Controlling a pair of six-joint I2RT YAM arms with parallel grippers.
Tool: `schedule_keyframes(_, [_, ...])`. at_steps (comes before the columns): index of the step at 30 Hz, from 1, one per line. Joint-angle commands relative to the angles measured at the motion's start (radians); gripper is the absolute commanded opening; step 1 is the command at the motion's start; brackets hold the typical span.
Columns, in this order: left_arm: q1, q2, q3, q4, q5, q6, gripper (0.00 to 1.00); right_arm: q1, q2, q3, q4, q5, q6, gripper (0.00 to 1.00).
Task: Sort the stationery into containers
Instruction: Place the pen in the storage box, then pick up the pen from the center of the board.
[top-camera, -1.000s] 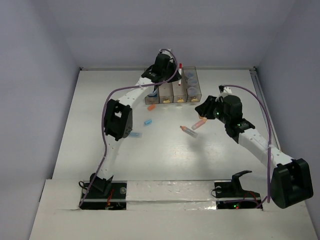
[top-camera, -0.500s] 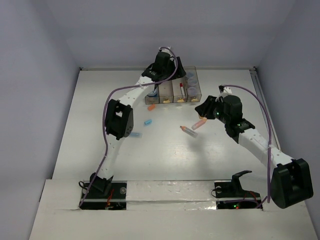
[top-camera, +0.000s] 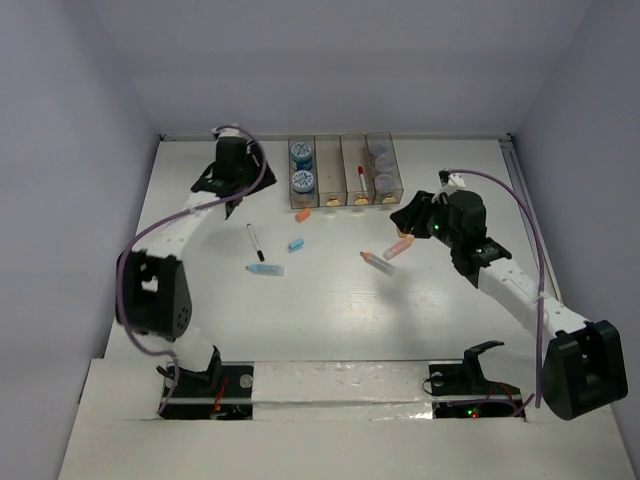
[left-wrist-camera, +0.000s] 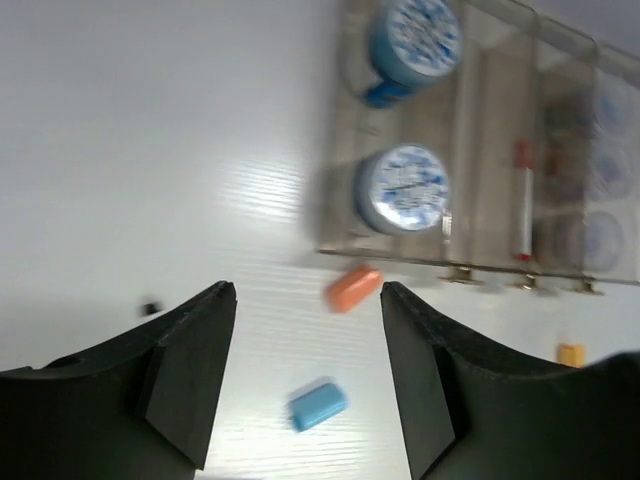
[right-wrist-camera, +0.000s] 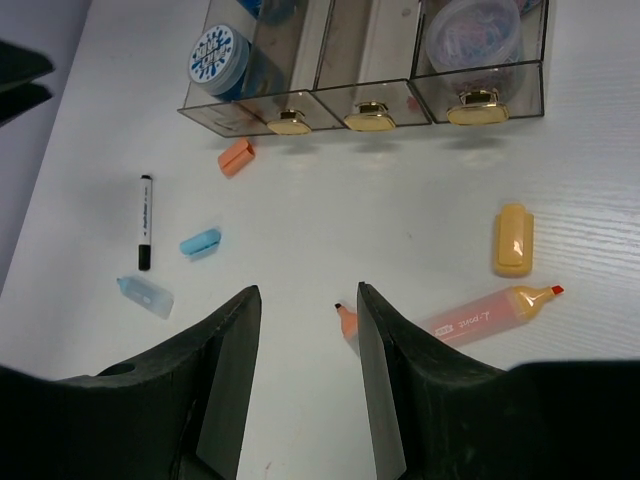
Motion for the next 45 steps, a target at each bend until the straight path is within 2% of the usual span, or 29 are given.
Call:
schedule_keyframes(1, [0.021, -0.212, -0.222, -0.007, -0.14, 0.027, 0.57, 0.007, -0.026, -0.003, 0.036, 0.009, -0.012, 0.49])
schedule_keyframes(9, [0.03, -0.234, -0.391, -0.042, -0.204, 0.027, 0.55, 0.007, -0.025, 0.0, 0.031, -0.005, -0.012, 0.49])
schedule_keyframes(14, [0.03, -0.18, -0.384, -0.034, -0.214, 0.023, 0.41, 0.007, -0.022, 0.0, 0.033, -0.017, -0.012, 0.5])
schedule_keyframes(23, [0.03, -0.087, -0.424, 0.02, -0.191, 0.01, 0.38, 0.007, -0.016, 0.001, 0.037, -0.028, -0.009, 0.5])
schedule_keyframes(25, [0.021, -0.071, -0.421, 0.031, -0.191, 0.006, 0.37, 0.007, -0.016, 0.001, 0.037, -0.028, -0.009, 0.51])
schedule_keyframes(34, [0.001, 0.008, -0.43, 0.055, -0.278, -0.023, 0.2, 0.007, -0.016, 0.006, 0.03, -0.028, -0.009, 0.51])
schedule_keyframes(39, [-0.009, 0.039, -0.422, 0.075, -0.313, -0.036, 0.0, 0.007, -0.022, 0.007, 0.025, -0.025, -0.01, 0.51])
schedule_keyframes(42, [-0.009, 0.027, -0.379, 0.081, -0.312, -0.028, 0.0, 0.007, -0.019, 0.006, 0.027, -0.026, -0.009, 0.51])
schedule_keyframes(45, [-0.009, -0.011, -0.275, 0.062, -0.324, -0.01, 0.0, 0.007, -0.017, 0.006, 0.028, -0.022, -0.01, 0.52])
